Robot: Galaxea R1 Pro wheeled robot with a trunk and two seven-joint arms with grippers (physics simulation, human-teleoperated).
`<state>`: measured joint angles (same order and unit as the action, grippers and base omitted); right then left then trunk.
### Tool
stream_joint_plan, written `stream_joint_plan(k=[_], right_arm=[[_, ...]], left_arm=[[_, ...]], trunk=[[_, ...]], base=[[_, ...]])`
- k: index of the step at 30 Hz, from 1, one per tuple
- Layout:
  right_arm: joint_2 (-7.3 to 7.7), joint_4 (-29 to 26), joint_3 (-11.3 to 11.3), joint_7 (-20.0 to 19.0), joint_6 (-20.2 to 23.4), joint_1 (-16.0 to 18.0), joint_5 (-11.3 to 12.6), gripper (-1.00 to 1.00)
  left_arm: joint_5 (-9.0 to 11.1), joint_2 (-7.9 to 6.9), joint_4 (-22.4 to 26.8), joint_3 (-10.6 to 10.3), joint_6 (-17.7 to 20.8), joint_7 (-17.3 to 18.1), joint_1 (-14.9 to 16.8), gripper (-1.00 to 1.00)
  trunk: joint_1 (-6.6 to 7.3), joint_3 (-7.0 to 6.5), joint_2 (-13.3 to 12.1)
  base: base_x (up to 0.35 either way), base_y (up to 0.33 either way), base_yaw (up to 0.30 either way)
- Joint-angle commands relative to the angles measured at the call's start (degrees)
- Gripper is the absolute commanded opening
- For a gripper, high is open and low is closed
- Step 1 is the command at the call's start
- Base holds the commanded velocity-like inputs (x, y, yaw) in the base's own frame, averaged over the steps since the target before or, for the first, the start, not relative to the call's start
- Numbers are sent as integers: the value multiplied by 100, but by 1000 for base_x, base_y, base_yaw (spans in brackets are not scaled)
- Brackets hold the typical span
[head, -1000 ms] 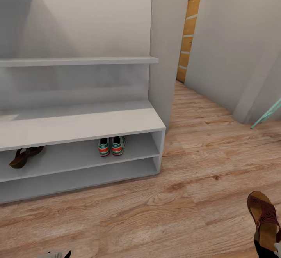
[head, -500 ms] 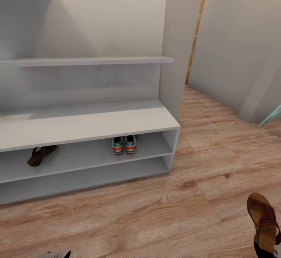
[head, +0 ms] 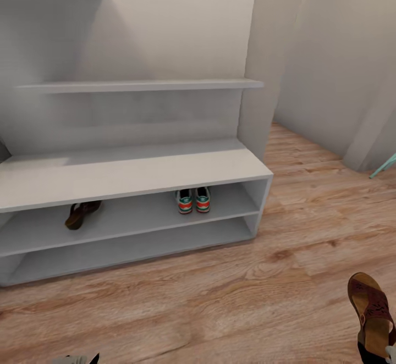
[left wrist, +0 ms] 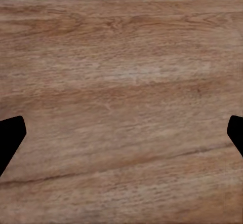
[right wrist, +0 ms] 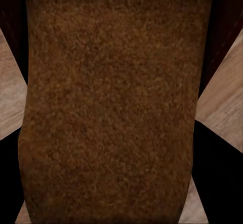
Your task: Pick up the two gym shoes and the two sandals from the corridor floor and place them onto the hallstand (shoe rack) in the corridor, making sure they are on the rack and not on the floor. Arrange them so the two gym shoes are next to each other and the two sandals are next to each other.
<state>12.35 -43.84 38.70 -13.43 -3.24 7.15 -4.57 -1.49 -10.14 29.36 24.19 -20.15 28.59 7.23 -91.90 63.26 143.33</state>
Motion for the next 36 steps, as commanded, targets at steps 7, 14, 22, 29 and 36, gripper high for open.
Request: stream_joint_plan(k=[7, 14, 22, 29, 36], right_arm=[[-5, -2, 33, -46, -19, 6, -44, -100], [-5, -2, 33, -46, -19, 8, -44, -100], [-5, -2, 33, -46, -19, 6, -44, -100], [-5, -2, 33, -48, -19, 6, -42, -100], [-5, -2, 33, -47, -19, 7, -38, -100]], left_arm=[[-12, 3, -10, 33, -22, 42, 6, 100], [-13, 3, -10, 33, -24, 42, 6, 100], [-10, 3, -10, 33, -24, 42, 6, 100], [-9, 3, -10, 33, -22, 42, 6, 100], [-9, 3, -12, 33, -16, 42, 6, 100]], trunk=[[2, 4, 2], [2, 4, 2], [2, 4, 2], [2, 4, 2], [2, 4, 2]], base=[[-77, 308, 0], [-77, 308, 0], [-78, 308, 0], [-89, 308, 17], [-72, 308, 203]])
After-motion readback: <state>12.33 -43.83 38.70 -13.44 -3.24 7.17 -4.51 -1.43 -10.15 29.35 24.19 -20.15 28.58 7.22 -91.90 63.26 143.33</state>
